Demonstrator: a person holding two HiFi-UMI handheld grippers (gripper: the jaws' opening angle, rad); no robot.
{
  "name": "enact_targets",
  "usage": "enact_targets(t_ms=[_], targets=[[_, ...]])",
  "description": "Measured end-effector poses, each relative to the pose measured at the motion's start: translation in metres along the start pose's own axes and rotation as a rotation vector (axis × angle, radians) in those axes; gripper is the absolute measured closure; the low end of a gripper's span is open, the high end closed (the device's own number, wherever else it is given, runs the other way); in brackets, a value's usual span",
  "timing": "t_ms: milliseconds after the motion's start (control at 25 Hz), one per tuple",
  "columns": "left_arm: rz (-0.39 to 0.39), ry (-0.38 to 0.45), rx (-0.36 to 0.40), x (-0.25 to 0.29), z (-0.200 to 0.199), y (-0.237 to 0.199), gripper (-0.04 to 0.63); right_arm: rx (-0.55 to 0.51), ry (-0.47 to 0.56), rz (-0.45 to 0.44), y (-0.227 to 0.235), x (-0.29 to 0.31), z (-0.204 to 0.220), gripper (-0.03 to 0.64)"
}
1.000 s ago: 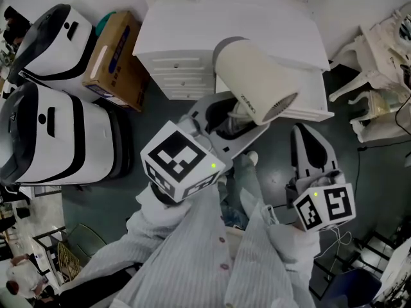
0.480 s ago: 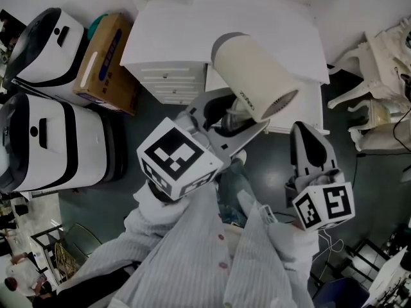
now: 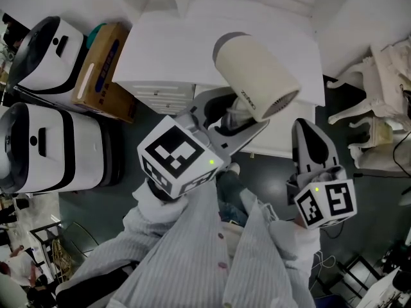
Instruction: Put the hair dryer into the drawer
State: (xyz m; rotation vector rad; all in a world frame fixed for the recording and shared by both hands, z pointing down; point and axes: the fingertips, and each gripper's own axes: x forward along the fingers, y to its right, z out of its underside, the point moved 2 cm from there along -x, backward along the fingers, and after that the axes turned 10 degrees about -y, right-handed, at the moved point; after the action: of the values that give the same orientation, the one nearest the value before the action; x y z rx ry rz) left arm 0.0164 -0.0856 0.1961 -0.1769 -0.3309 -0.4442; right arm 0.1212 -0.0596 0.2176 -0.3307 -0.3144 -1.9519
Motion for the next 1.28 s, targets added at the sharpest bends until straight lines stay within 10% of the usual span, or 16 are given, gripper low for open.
enact_targets(t_ms=[1280], targets=[[0.035, -0.210, 0.080, 0.100, -0.001, -0.074, 0.379, 0.034, -0.062, -0.007, 0.071, 0.075, -0.017, 0.606]])
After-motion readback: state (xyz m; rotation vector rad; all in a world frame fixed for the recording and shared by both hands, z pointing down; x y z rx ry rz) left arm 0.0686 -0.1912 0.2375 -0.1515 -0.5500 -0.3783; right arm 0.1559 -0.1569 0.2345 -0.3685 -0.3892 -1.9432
